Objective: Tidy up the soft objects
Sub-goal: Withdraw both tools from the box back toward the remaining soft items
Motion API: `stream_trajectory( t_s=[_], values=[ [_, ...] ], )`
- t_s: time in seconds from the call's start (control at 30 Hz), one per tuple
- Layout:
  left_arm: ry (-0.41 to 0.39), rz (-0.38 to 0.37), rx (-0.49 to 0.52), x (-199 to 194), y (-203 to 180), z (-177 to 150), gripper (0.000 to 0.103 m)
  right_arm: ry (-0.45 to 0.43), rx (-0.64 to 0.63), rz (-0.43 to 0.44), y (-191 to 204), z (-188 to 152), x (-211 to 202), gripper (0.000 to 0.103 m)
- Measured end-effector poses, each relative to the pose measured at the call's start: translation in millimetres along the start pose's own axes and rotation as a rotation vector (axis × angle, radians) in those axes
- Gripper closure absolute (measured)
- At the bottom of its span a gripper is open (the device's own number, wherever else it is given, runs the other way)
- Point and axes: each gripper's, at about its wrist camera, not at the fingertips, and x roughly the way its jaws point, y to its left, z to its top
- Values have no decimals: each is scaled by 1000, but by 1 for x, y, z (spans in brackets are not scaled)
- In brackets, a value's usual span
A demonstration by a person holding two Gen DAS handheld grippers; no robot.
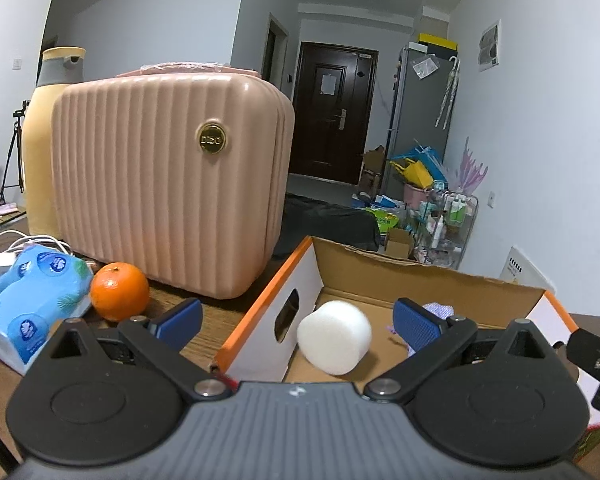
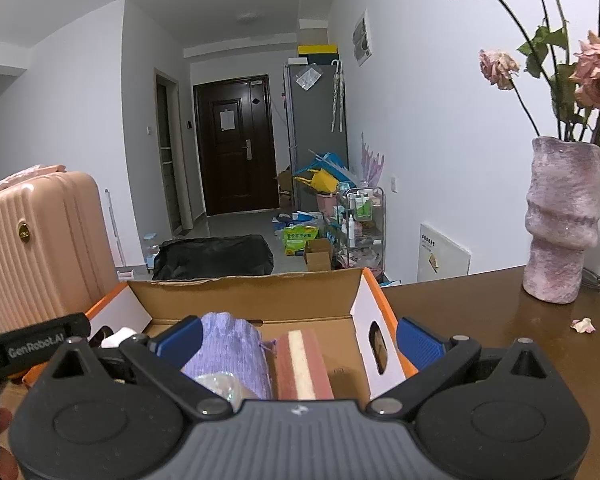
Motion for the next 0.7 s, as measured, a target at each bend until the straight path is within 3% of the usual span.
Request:
stream_trajectory(
  t_s=[0.17,0.7],
  values=[
    [-7,-25,-22,-9,6,-4,0,-14,-8,-7,0,-10,-15,0],
    [-19,-84,98,-40,3,-24,0,-67,-27,-14,-2,-32,-53,0]
  ],
)
